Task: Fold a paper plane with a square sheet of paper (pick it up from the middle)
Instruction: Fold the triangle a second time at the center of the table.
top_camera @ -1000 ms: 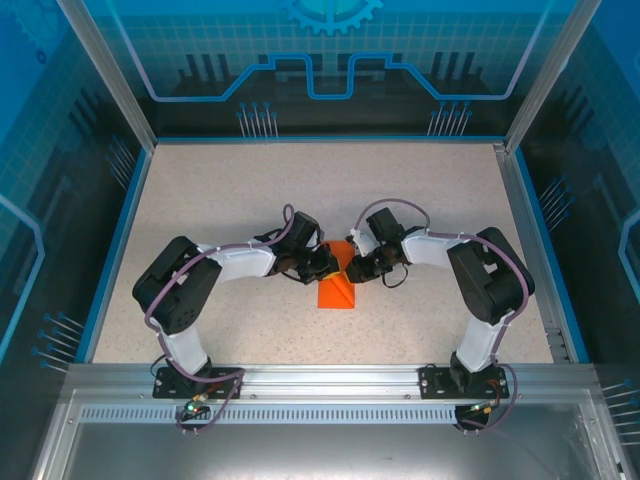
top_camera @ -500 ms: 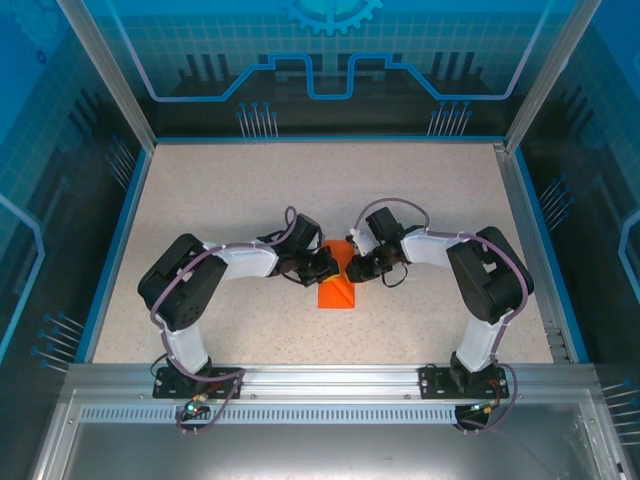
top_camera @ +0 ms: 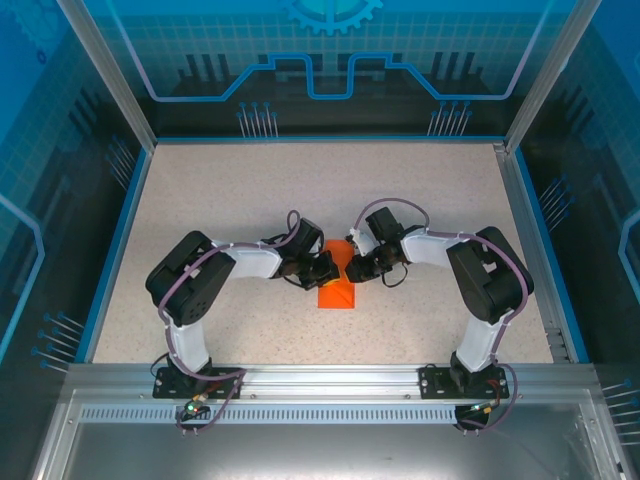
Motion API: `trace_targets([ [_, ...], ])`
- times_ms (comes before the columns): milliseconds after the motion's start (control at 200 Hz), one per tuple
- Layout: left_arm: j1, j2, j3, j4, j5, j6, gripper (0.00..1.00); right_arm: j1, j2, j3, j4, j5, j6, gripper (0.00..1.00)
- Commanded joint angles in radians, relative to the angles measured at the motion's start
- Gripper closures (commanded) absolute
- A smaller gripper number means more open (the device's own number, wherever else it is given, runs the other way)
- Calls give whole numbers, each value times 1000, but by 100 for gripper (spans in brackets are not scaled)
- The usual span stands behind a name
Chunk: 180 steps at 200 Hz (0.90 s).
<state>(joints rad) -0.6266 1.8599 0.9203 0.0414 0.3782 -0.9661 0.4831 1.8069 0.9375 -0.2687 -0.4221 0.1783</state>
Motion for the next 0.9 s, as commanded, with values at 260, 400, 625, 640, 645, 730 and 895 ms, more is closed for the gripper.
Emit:
trace_targets([
  [260, -23, 23, -44, 18, -34, 15, 93, -11, 30, 11, -11, 22, -5, 86],
  [400, -24, 19, -46, 5, -51, 19, 93, -12, -4, 2, -14, 10, 14, 75],
  [625, -24, 31, -46, 9, -62, 8, 93, -18, -206, -51, -52, 68, 88, 61],
  [640, -24, 30, -45, 11, -62, 7, 94, -18, -213, -52, -59, 70, 91, 60],
  [645, -24, 30, -46, 11, -63, 7, 94, -18, -215, -52, -60, 70, 92, 60],
  [730, -24, 28, -49, 19, -62, 3, 93, -14, -249, -85, -71, 5, 103, 63],
  [895, -24, 27, -49, 18, -65, 4, 94, 79, -260, -120, -52, -82, 138, 83],
])
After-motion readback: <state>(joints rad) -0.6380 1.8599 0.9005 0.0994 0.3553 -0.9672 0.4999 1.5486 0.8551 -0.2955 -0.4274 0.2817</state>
